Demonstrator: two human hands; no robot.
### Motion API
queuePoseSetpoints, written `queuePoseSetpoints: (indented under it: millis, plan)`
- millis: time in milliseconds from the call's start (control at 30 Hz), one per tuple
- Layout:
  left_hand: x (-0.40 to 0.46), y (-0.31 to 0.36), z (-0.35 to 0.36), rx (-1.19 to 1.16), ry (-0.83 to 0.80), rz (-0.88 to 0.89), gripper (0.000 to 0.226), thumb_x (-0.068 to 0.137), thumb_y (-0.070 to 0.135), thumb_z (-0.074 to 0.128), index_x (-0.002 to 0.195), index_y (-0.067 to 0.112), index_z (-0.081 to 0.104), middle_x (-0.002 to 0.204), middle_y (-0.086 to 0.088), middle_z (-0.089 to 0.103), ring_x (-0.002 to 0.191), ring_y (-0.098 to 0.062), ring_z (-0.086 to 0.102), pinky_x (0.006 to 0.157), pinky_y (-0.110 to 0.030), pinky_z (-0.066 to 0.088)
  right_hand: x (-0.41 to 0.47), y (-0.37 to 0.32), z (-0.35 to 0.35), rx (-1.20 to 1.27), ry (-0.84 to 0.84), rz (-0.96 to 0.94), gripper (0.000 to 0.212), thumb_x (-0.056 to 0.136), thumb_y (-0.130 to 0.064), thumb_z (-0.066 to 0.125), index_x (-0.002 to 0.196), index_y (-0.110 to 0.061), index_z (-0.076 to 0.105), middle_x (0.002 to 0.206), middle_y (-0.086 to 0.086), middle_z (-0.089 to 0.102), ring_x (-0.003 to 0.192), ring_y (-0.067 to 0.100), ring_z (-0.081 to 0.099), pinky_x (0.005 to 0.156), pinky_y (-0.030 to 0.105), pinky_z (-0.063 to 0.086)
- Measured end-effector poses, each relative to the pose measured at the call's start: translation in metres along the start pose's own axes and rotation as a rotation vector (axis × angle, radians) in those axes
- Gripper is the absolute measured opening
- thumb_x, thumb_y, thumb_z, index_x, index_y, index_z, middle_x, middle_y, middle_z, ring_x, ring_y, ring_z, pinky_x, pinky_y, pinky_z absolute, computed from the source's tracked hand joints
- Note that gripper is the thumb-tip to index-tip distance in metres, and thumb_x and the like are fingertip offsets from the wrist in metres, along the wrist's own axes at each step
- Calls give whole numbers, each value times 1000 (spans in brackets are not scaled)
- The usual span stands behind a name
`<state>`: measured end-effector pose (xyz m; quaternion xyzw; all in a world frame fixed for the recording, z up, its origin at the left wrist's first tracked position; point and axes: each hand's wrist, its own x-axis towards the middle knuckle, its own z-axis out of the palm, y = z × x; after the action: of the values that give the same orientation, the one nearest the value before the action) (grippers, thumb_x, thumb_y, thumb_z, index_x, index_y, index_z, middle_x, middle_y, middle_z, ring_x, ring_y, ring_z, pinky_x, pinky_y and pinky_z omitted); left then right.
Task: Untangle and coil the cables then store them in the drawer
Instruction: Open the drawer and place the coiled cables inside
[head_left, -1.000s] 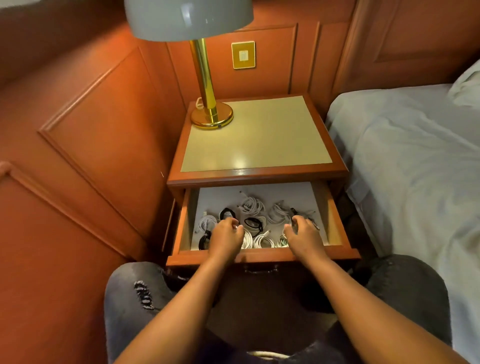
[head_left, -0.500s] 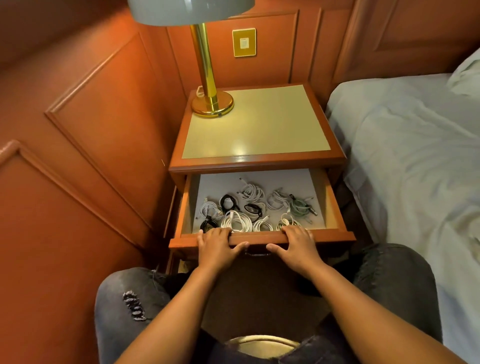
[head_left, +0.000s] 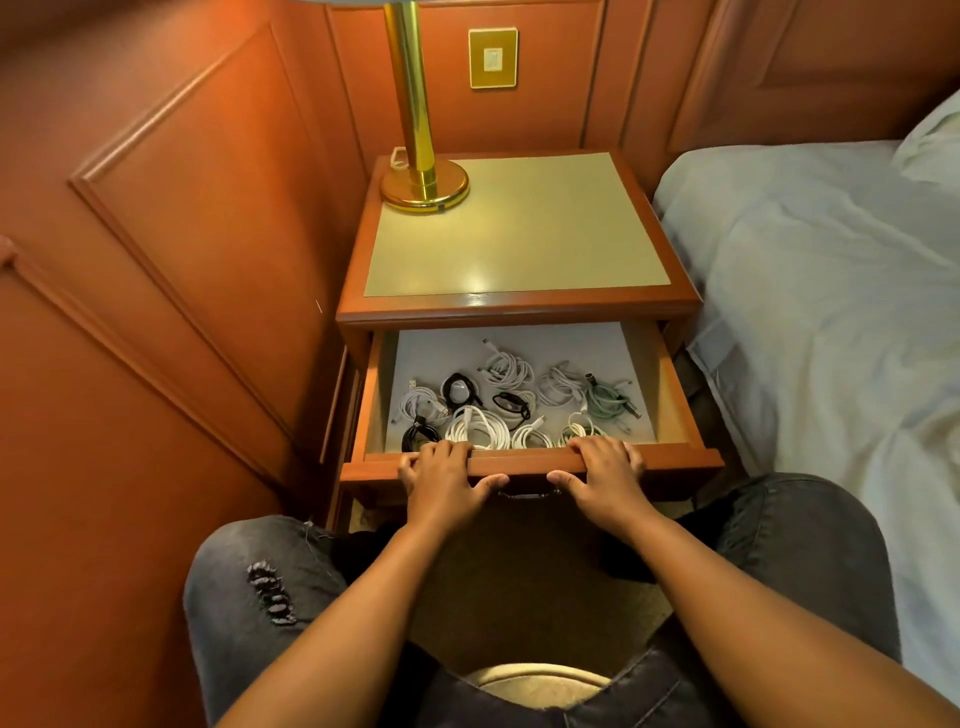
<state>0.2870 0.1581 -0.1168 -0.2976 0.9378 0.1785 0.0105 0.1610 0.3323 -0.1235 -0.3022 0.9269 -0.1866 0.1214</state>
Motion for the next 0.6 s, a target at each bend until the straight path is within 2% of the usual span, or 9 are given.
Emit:
queuePoseSetpoints:
  millis: [433,600]
  plan:
    - [14,-1,-4,-18,26,16,59,86,67,48,129,26,50,131,6,51,127,-14,39,110,-42,15,14,0,-3,30,40,-38,53,91,-53,55,133,-21,50,137,-3,49,134,16,33,113,37,10]
    - [44,11,-9,-34,28,9,54,87,65,49,125,26,52,128,5,53,124,-16,40,108,-43,17,51,5,-20,2,-26,-40,52,91,-53,56,133,-22,51,138,-2,49,135,17,32,111,37,12]
